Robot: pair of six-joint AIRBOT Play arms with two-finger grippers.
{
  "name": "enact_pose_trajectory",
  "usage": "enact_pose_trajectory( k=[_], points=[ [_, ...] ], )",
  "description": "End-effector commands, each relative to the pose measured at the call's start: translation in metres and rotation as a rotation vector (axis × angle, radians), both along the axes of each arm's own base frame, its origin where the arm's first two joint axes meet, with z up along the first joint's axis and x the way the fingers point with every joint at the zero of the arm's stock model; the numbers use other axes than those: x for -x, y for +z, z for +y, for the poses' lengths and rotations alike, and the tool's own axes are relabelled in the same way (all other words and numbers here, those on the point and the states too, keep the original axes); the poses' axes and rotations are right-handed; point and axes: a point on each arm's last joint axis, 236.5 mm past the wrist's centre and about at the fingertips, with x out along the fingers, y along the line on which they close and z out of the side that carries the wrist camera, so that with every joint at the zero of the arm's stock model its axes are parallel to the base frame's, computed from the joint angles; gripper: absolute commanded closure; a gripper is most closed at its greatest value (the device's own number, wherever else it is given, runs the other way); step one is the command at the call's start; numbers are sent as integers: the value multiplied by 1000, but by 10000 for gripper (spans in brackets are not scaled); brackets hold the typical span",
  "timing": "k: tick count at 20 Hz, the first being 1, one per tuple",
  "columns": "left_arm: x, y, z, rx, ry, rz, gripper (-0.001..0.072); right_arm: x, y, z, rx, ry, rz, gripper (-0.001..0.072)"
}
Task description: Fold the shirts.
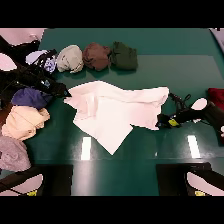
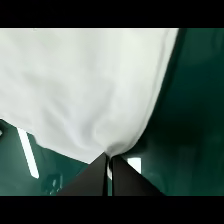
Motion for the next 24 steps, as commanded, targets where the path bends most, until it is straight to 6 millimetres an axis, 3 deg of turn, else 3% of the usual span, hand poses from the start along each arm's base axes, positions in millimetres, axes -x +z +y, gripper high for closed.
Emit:
enact_pose_trajectory(
  k=[1, 2, 4, 6, 8, 9, 10, 12, 14, 16, 17, 19, 22, 24],
  points=[
    [-13, 37, 0, -2, -10, -91, 684, -38, 65, 5, -7, 15, -215, 688],
    [-20, 67, -1, 1, -15, -158, 685, -56, 106, 4, -5, 11, -338, 689],
    [-26, 136, -2, 7, -28, -317, 684, -88, 209, -6, 8, -28, -631, 692],
    [-21, 223, -2, 14, -29, -538, 684, -96, 327, -28, 39, -101, -937, 692],
    [3, 305, -1, 25, -24, -765, 684, -79, 425, -51, 84, -170, -1177, 692],
    [18, 341, 0, 42, -4, -864, 684, -64, 463, -59, 110, -195, -1267, 692],
    [36, 374, 2, 65, 20, -970, 684, -46, 496, -67, 139, -220, -1349, 692],
    [77, 425, 8, 108, 67, -1149, 684, -12, 543, -76, 200, -260, -1471, 692],
    [125, 467, 14, 146, 100, -1302, 684, 19, 570, -82, 272, -291, -1536, 692],
    [170, 500, 19, 184, 129, -1436, 685, 39, 585, -91, 357, -328, -1552, 692],
    [188, 511, 22, 199, 139, -1485, 685, 46, 588, -97, 404, -345, -1540, 693],
    [205, 517, 22, 208, 138, -1517, 685, 48, 587, -113, 484, -389, -1470, 693],
    [182, 493, 20, 183, 130, -1430, 685, 28, 560, -140, 459, -451, -1276, 694],
    [138, 452, 17, 168, 134, -1285, 686, 6, 522, -154, 400, -437, -1098, 694]
  ],
)
